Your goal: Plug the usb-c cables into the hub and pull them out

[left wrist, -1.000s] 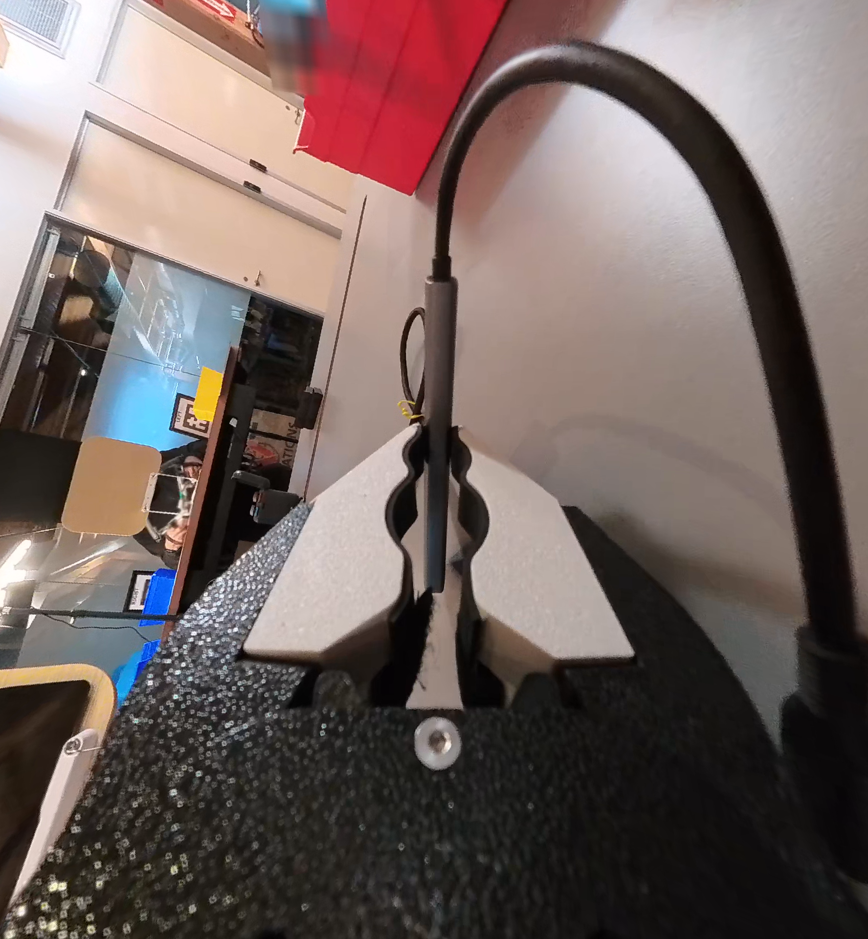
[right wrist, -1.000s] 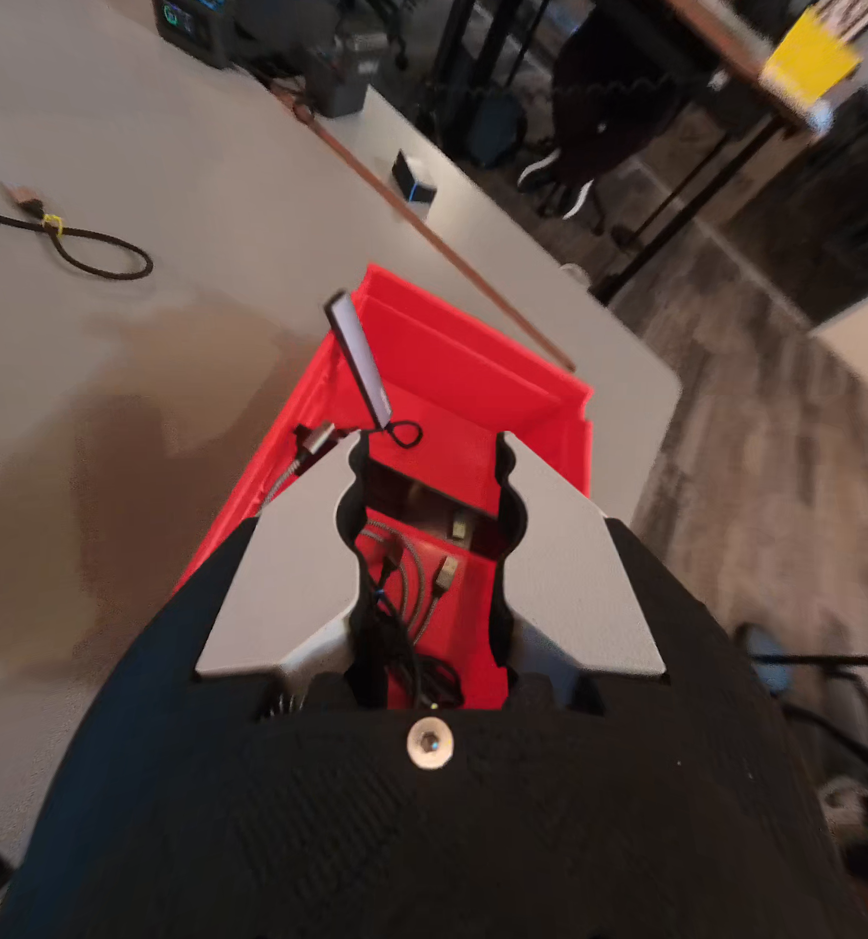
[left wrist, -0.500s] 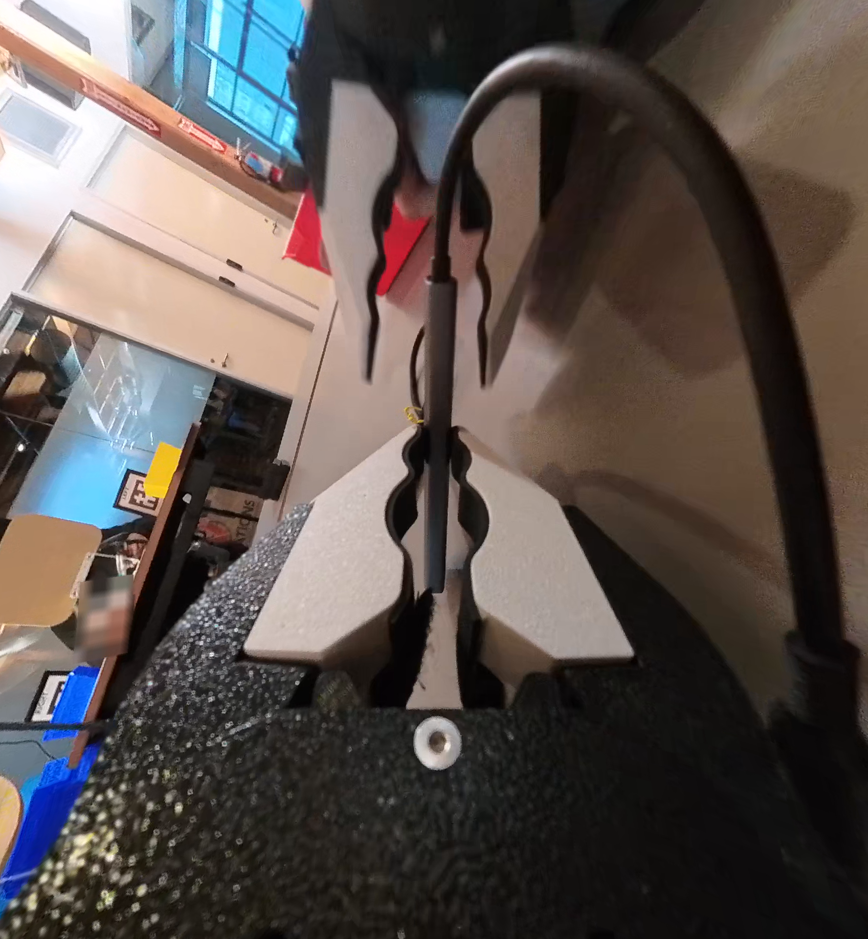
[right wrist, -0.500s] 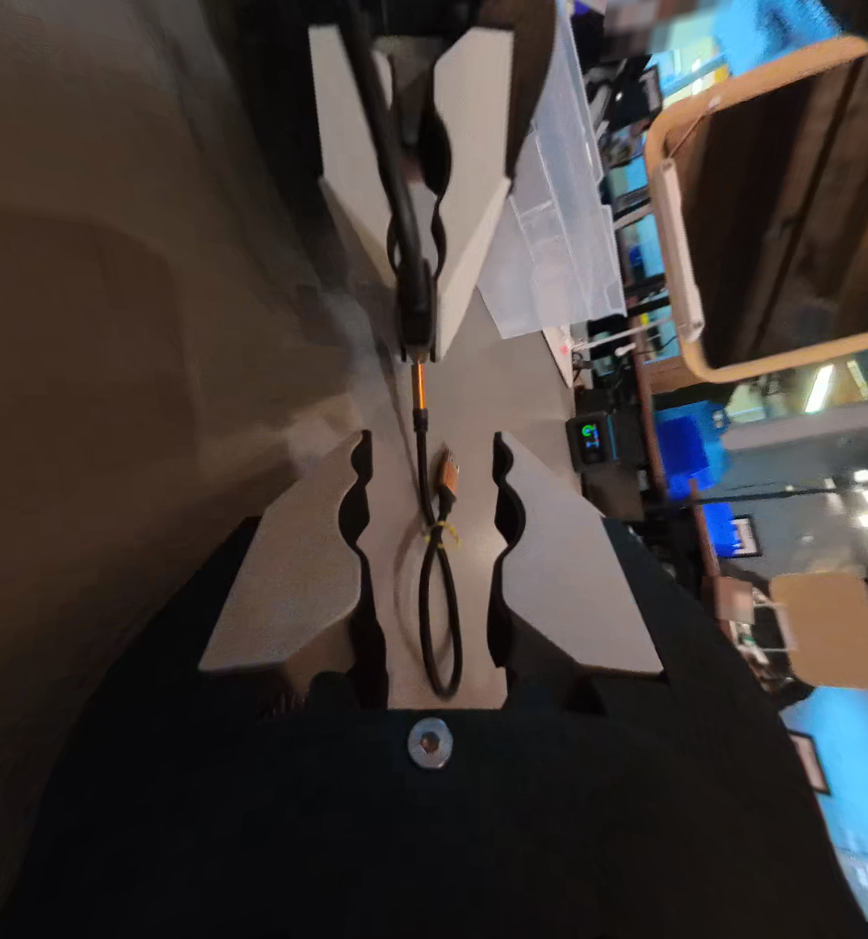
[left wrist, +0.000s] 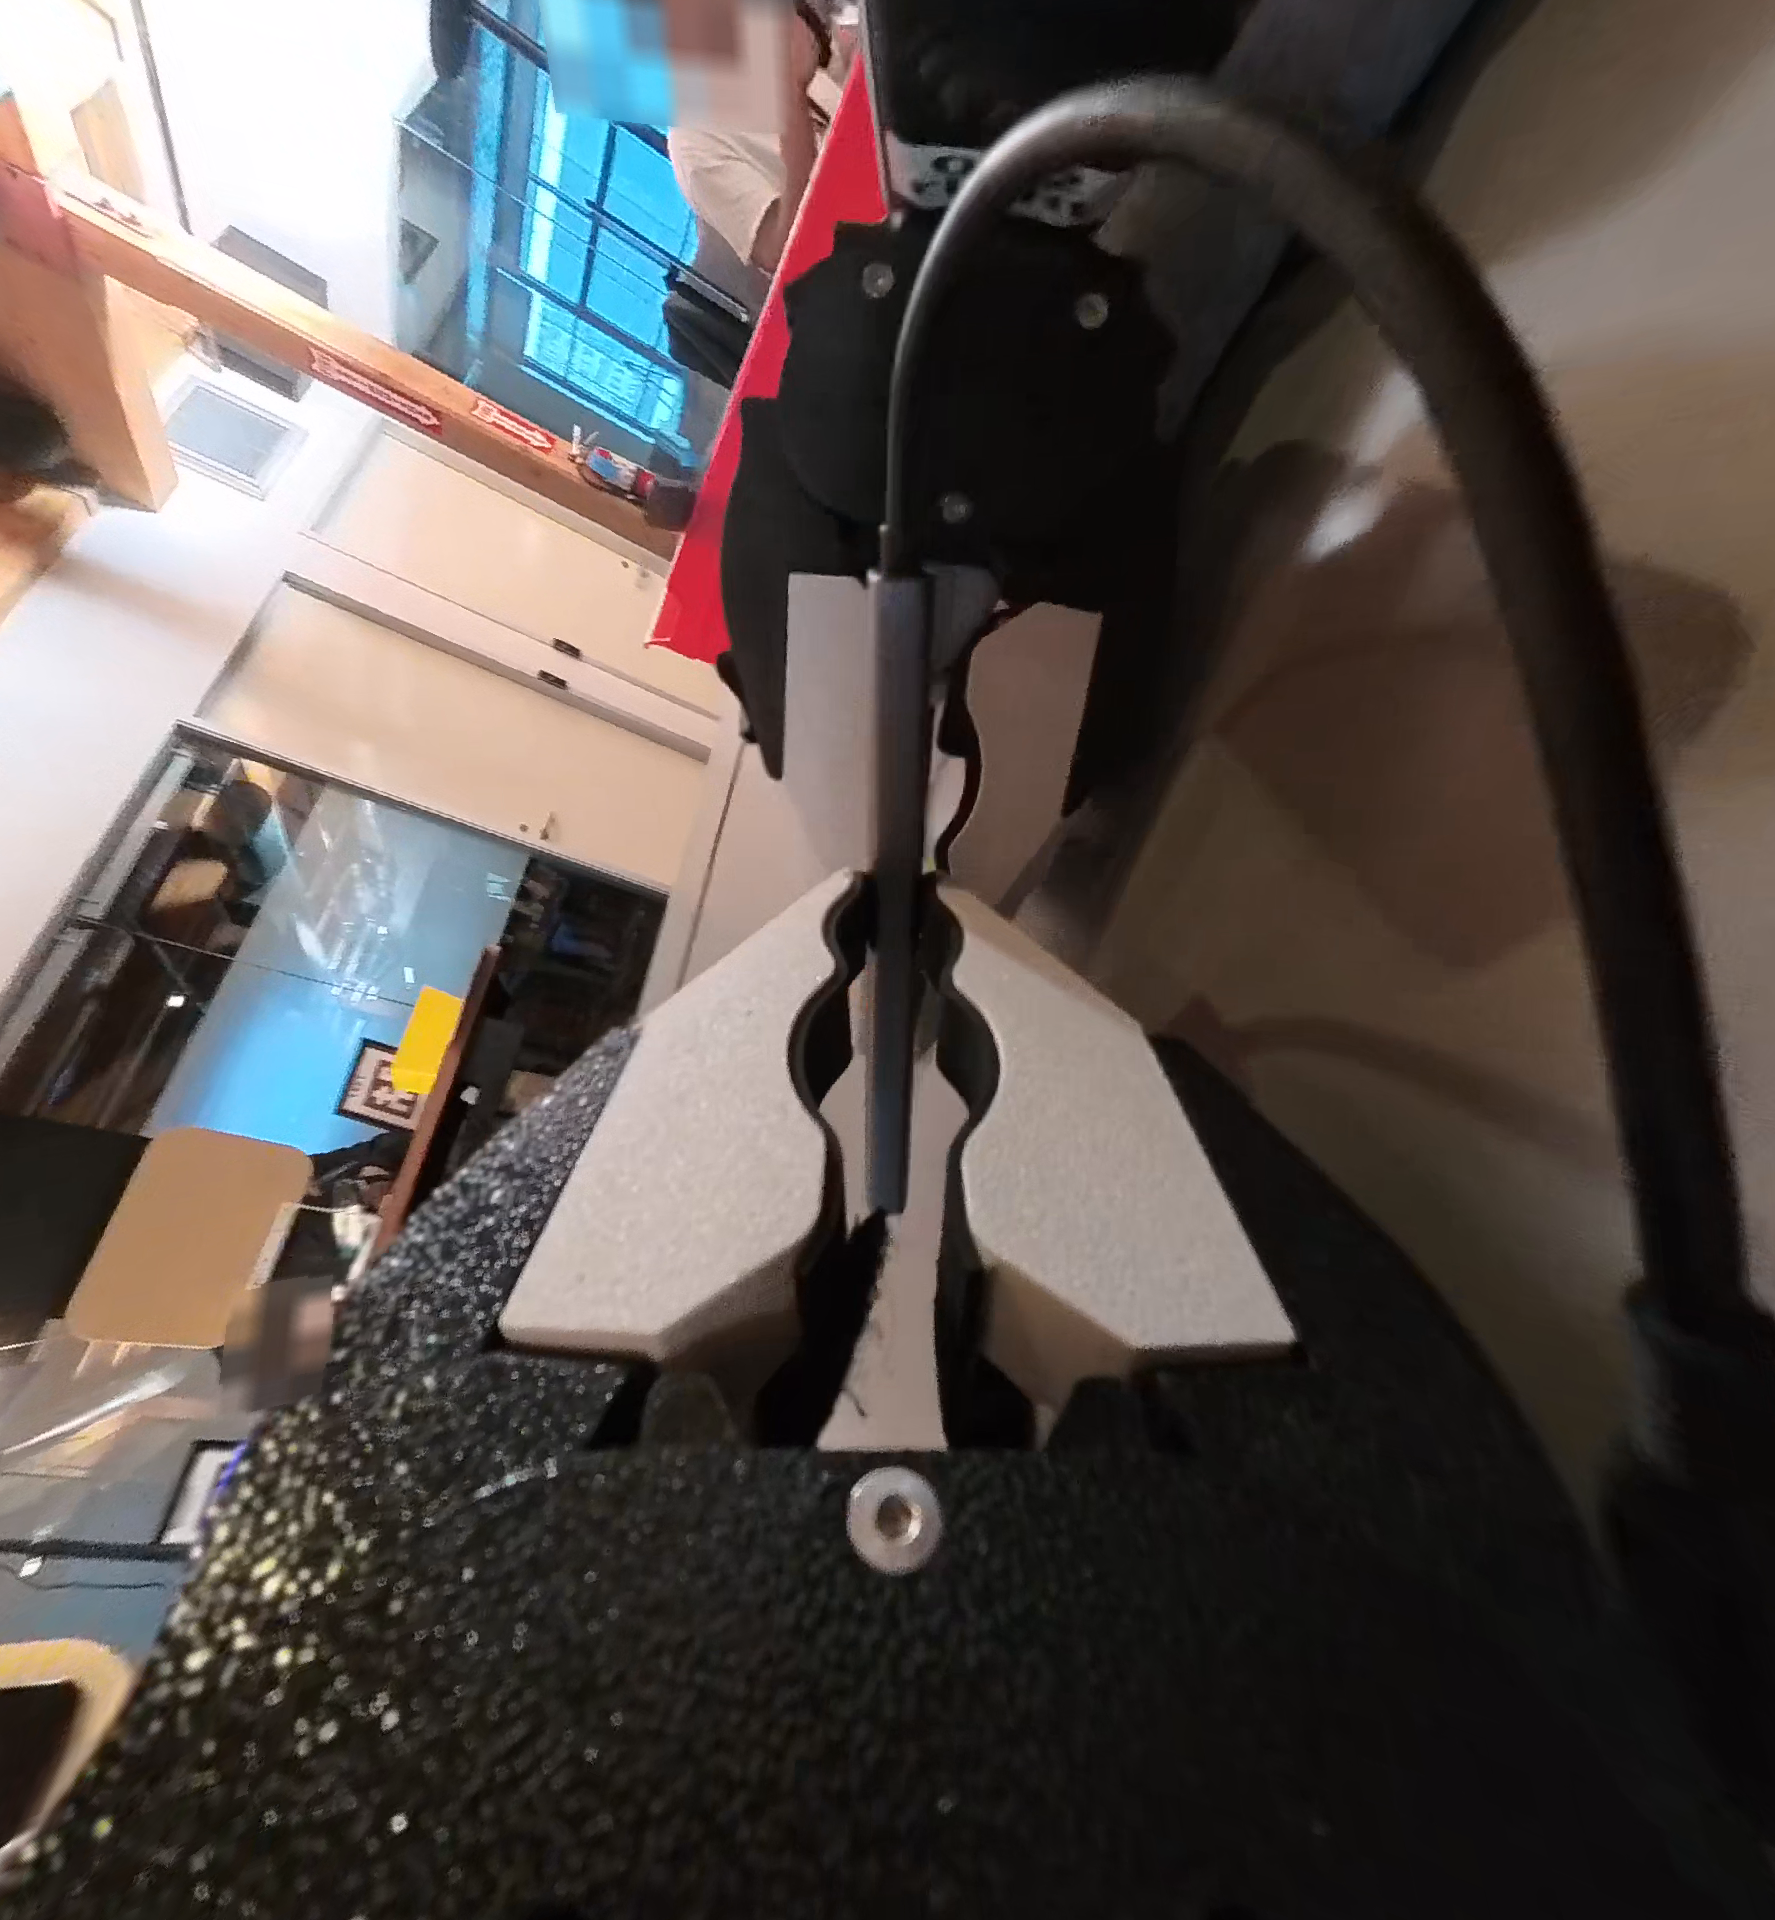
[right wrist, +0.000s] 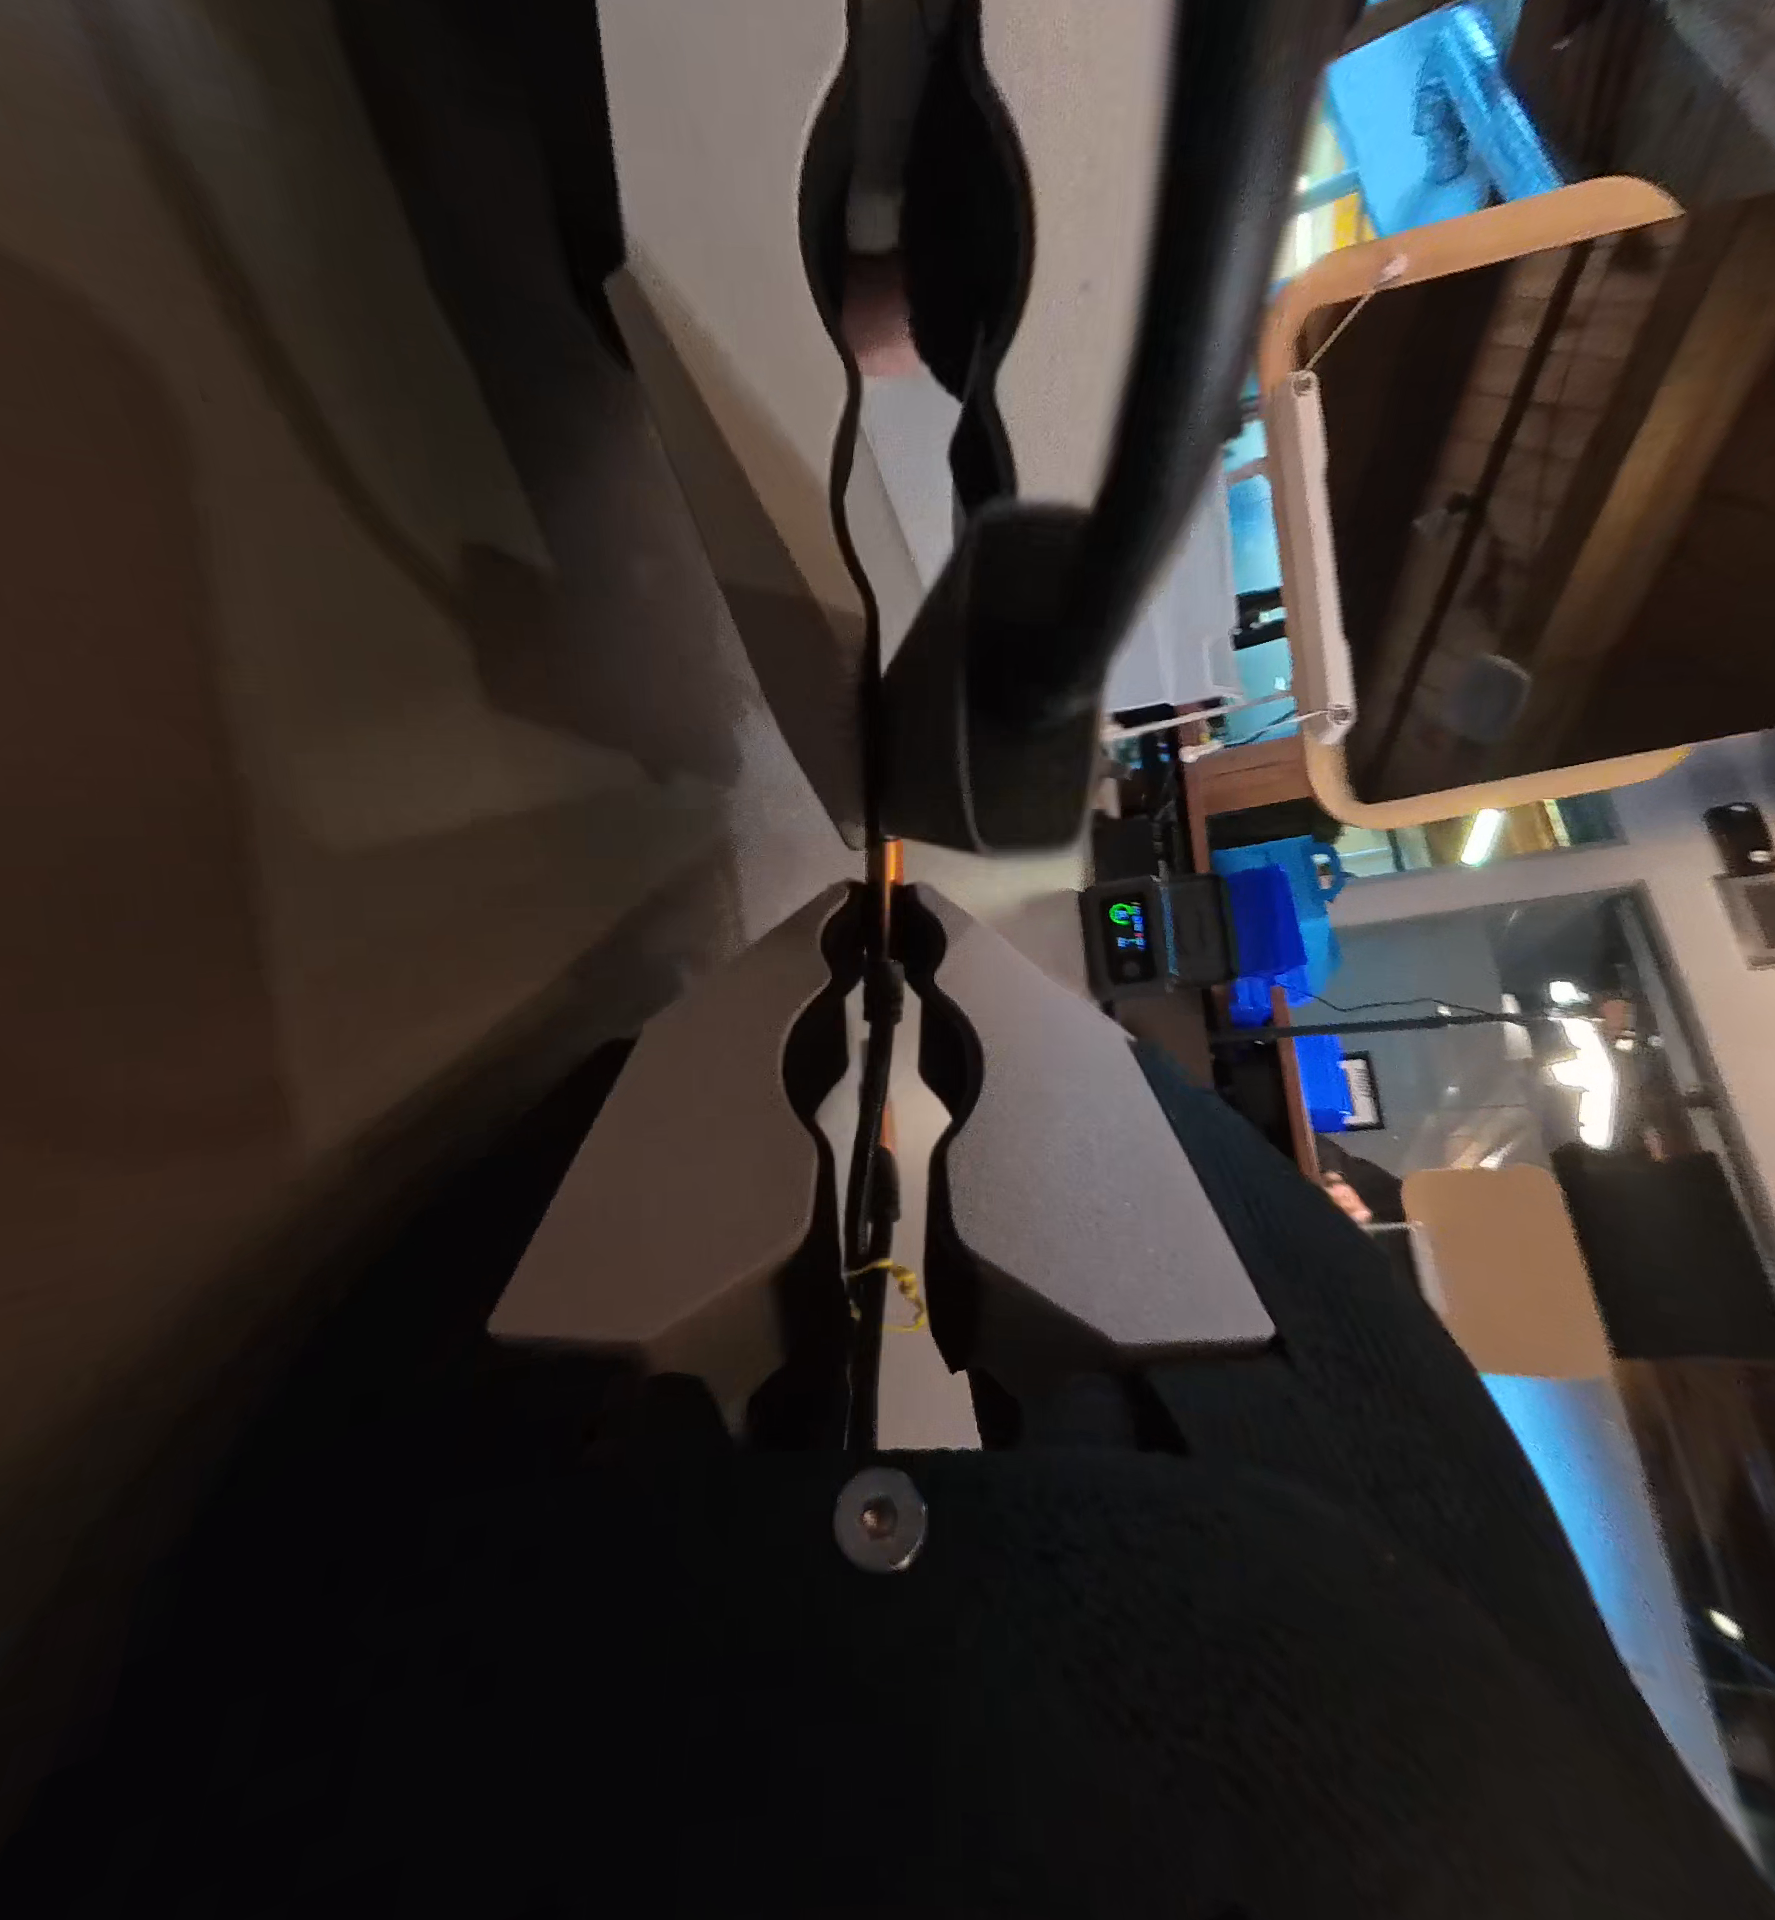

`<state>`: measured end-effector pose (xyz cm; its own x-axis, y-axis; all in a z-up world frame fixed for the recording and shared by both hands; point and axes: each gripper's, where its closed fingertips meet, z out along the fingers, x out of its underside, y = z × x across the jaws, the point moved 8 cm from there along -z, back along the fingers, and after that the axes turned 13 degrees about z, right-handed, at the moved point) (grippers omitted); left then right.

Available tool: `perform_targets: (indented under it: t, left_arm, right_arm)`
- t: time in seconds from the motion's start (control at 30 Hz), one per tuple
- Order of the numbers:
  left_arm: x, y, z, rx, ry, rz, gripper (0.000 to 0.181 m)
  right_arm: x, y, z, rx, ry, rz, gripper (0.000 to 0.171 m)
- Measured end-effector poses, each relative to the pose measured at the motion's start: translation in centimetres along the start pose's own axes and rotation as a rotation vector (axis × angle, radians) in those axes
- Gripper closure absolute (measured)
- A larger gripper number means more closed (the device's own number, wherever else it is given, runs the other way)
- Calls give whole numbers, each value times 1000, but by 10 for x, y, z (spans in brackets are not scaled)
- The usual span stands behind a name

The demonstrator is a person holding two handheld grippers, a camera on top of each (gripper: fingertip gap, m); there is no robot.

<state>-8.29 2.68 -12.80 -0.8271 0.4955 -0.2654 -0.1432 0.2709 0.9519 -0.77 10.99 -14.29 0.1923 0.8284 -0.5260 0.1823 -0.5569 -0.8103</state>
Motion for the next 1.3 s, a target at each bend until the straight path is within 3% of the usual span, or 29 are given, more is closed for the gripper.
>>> perform_targets:
  t: [0.17,0.3,0.77,0.83,0.9,0.97,1.17,1.3]
  left_arm:
    - [18,1,6,-73,192,61,151]
    - [18,-4,8,-16,221,97,173]
    - [17,-4,17,-3,314,146,173]
    - [26,-1,9,-44,431,197,173]
    - [39,9,-6,-87,433,55,174]
    - [39,18,-6,-138,379,-75,174]
    - [32,12,1,-110,348,14,173]
    - [37,14,1,-105,345,-48,173]
  right_arm:
    - [5,-4,-4,41,9,4,167]
    - [4,-4,-5,59,9,-18,167]
    - [12,-7,-8,58,29,-108,166]
    - [33,-17,-11,121,195,-130,167]
    - [62,-39,-35,203,266,-46,168]
    - [57,-60,-56,272,214,117,168]
    - [-9,-126,-104,370,135,247,168]
    - [0,-166,-173,323,247,513,168]
